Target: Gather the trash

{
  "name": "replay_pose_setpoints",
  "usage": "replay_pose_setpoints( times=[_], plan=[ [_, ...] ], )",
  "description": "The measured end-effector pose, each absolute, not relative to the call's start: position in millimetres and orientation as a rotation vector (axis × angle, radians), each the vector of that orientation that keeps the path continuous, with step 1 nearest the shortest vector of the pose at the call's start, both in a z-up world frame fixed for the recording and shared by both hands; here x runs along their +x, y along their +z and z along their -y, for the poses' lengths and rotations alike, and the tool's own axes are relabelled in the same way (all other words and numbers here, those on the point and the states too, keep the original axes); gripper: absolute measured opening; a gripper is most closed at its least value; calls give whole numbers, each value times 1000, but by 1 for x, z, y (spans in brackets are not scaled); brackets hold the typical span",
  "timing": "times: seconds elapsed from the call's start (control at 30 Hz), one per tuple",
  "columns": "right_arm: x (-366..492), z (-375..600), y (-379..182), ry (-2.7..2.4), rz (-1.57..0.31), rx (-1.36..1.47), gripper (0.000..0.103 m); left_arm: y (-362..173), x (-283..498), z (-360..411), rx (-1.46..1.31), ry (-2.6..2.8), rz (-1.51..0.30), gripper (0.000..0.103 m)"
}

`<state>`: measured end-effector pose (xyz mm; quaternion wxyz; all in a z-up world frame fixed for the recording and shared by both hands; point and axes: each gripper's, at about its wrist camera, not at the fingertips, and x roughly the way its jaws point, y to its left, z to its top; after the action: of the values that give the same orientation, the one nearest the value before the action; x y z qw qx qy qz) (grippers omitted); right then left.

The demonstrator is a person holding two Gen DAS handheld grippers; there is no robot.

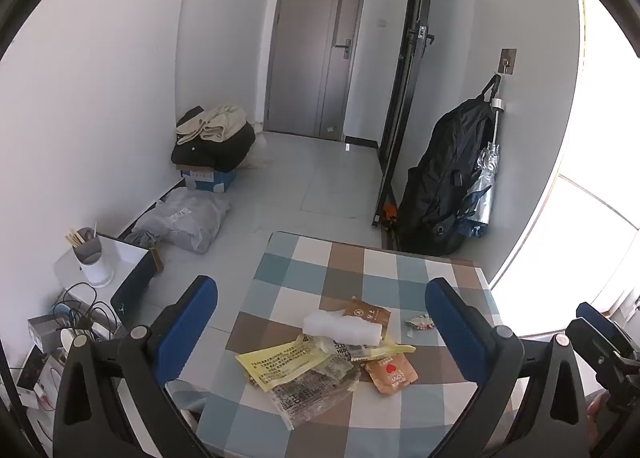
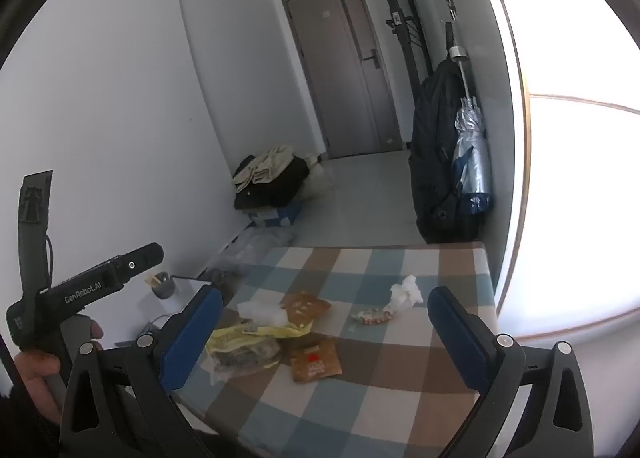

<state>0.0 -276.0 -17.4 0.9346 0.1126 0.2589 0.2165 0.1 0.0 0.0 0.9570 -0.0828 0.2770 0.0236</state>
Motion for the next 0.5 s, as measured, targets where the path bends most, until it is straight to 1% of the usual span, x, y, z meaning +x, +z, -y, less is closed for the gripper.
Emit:
replay_pose_setpoints(
  times=[0.5],
  plan=[
    [0,276,-17,442,-531,233,103,1,-1,0,-168,40,-545,102]
  ],
)
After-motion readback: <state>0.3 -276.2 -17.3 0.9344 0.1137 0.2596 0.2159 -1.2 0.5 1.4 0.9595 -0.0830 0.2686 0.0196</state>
